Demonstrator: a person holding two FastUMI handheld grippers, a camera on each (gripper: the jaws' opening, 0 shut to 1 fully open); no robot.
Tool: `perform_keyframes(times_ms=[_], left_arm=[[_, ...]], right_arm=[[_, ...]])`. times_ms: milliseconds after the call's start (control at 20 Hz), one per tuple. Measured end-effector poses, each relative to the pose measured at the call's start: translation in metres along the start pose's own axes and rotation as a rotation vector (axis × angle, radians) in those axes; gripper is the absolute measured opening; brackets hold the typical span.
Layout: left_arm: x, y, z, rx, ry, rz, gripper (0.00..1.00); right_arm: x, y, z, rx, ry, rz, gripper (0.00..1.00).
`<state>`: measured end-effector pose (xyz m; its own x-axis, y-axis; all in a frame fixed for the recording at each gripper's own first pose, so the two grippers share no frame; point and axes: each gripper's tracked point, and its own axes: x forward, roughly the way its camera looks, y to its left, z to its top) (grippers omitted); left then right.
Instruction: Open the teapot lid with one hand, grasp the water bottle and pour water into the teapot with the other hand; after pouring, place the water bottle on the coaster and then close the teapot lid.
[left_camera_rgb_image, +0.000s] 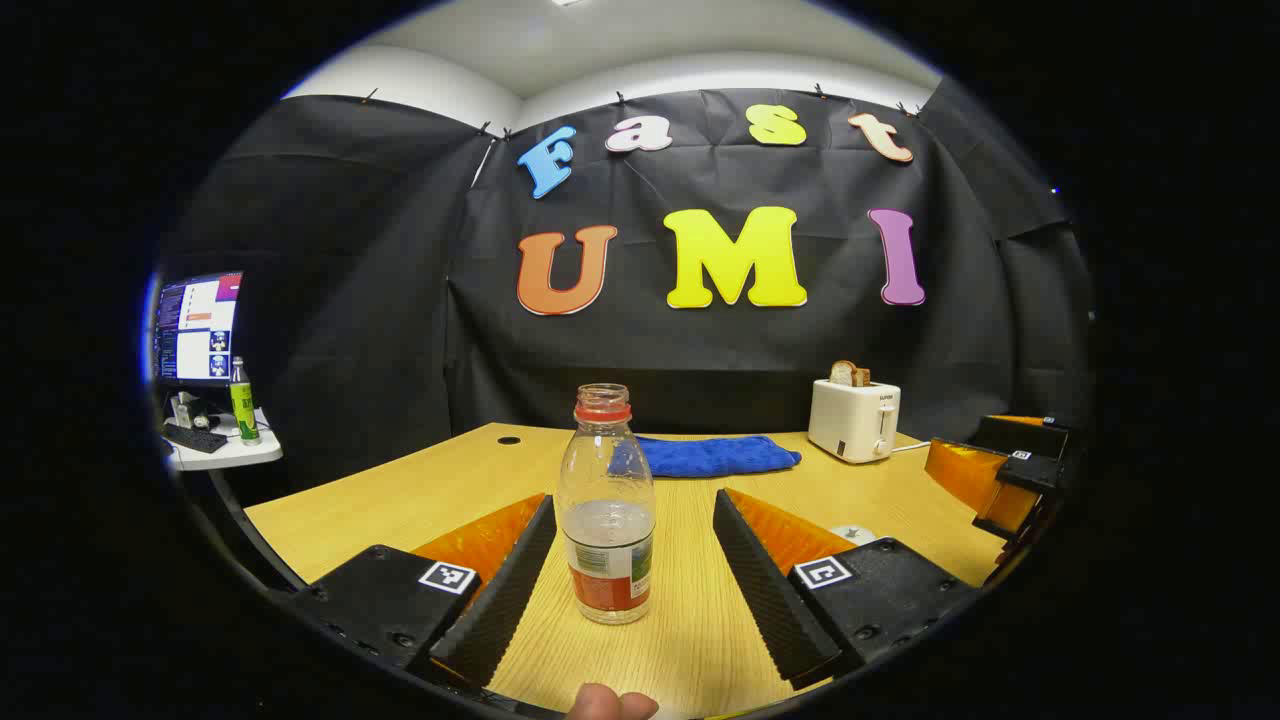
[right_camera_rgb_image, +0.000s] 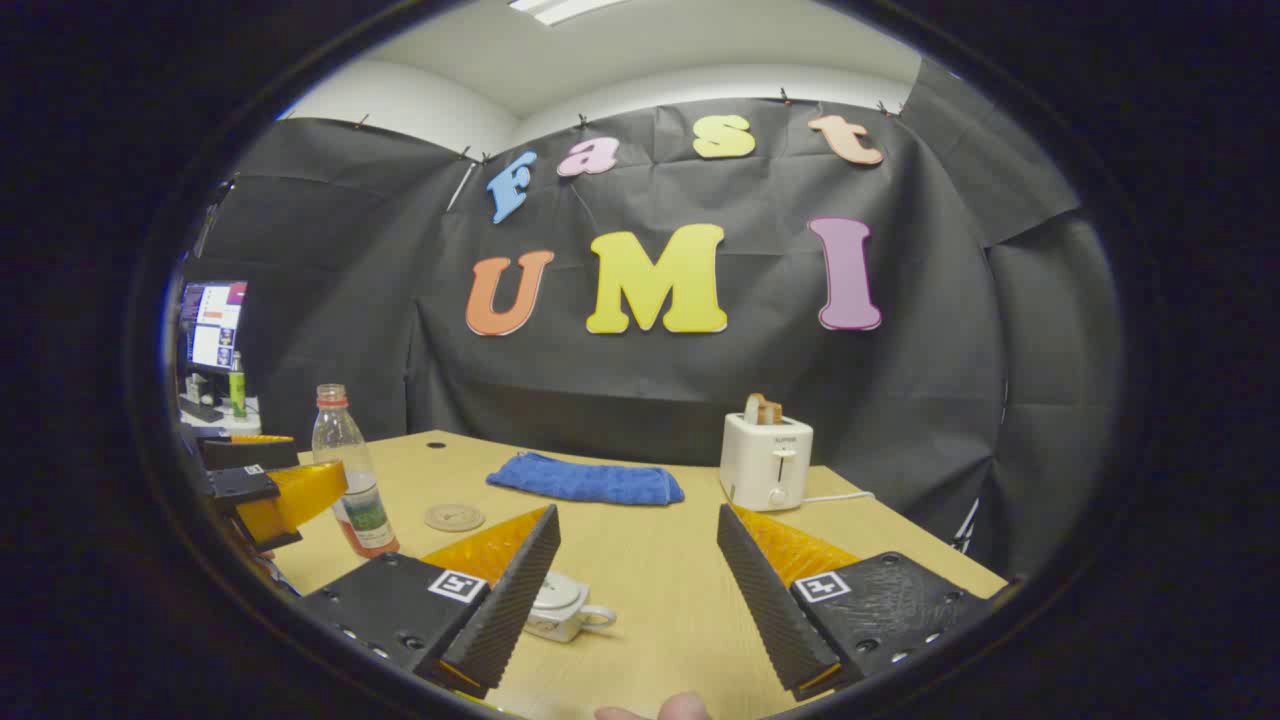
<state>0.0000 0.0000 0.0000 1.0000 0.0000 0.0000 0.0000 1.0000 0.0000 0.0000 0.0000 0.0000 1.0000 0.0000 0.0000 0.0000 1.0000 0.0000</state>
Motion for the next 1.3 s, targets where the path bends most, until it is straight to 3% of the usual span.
perform_keyframes(times_ms=[750, 1300], left_arm=[[-0.004, 0.001, 0.001, -0.011, -0.013, -0.011, 0.99], [-0.002, 0.005, -0.003, -0.003, 0.0, -0.012, 0.99]], right_arm=[[-0.008, 0.002, -0.009, -0.049, 0.018, -0.038, 0.95], [0.011, 0.033, -0.035, -0.057, 0.095, 0.056, 0.95]])
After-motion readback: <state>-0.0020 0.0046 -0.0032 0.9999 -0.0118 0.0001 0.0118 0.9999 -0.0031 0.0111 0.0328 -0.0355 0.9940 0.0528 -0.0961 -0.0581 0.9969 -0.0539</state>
